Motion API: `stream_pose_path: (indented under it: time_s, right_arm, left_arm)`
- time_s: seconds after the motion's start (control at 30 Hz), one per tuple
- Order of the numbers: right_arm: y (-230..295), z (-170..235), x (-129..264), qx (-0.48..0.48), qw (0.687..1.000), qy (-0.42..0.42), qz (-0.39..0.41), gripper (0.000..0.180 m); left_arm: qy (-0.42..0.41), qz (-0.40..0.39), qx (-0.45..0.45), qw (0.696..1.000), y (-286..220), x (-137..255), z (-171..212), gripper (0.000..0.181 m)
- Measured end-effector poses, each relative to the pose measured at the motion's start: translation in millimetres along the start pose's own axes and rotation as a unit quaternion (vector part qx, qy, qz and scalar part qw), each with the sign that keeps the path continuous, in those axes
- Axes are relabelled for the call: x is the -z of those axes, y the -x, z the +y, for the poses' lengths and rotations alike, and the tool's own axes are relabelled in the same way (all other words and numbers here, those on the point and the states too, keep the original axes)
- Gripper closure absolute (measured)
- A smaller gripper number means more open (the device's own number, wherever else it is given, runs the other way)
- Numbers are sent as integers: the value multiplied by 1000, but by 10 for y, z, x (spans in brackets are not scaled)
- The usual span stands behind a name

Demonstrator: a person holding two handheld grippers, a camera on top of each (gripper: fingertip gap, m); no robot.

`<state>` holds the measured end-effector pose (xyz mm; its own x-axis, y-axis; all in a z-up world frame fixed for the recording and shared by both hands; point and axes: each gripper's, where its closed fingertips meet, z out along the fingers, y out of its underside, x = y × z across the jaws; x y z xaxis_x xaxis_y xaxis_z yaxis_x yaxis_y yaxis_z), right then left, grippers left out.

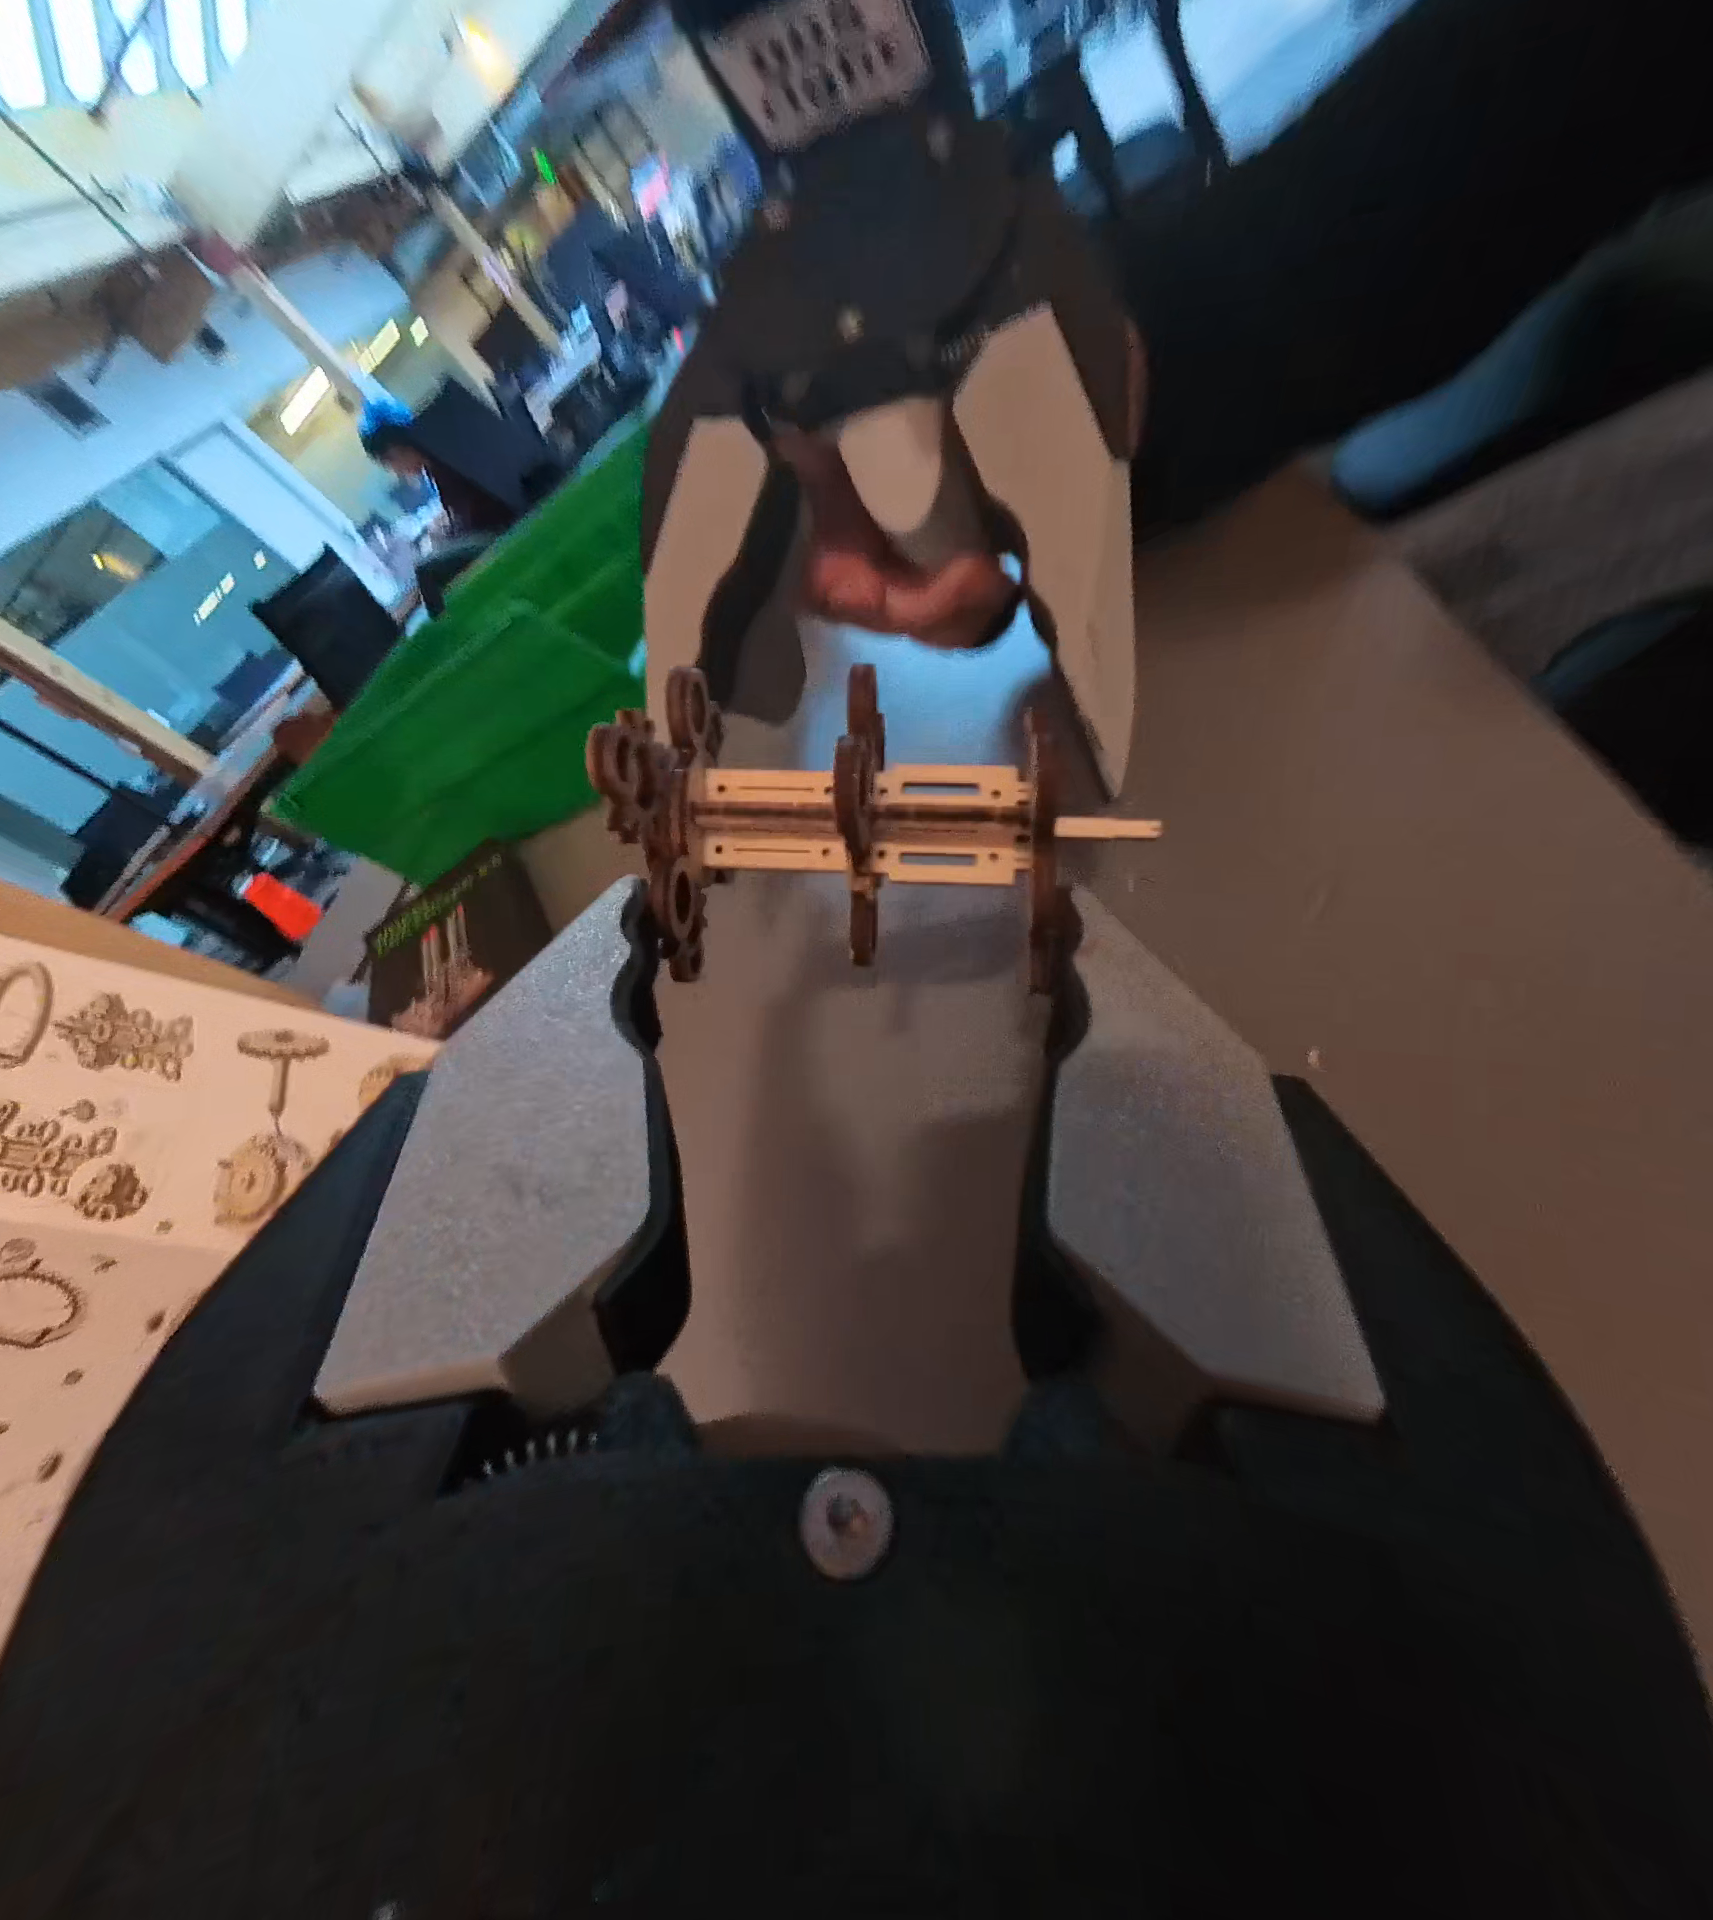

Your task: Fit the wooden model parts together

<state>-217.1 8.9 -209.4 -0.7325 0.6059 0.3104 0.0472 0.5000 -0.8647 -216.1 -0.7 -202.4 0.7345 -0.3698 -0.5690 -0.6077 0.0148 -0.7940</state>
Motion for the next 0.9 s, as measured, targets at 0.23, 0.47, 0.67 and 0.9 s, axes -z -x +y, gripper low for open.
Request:
stream_pose_path:
  time_s: [0.23, 0.47, 0.67, 0.9]
  right_arm:
    - [100, -367, 90, 48, 996, -77, 4, 102]
    - [200, -527, 110, 59, 991, -116, -10, 102]
    - [229, -679, 130, 75, 987, -145, 4, 102]
    - [239, -734, 175, 83, 983, -166, 10, 101]
  left_arm:
    - [-108, 3, 43, 993, 34, 28, -328, 108]
    - [-151, 21, 57, 987, -22, 71, -462, 108]
    - [-199, 19, 60, 978, -19, 134, -568, 108]
    - [-217, 23, 81, 972, -18, 128, -633, 108]
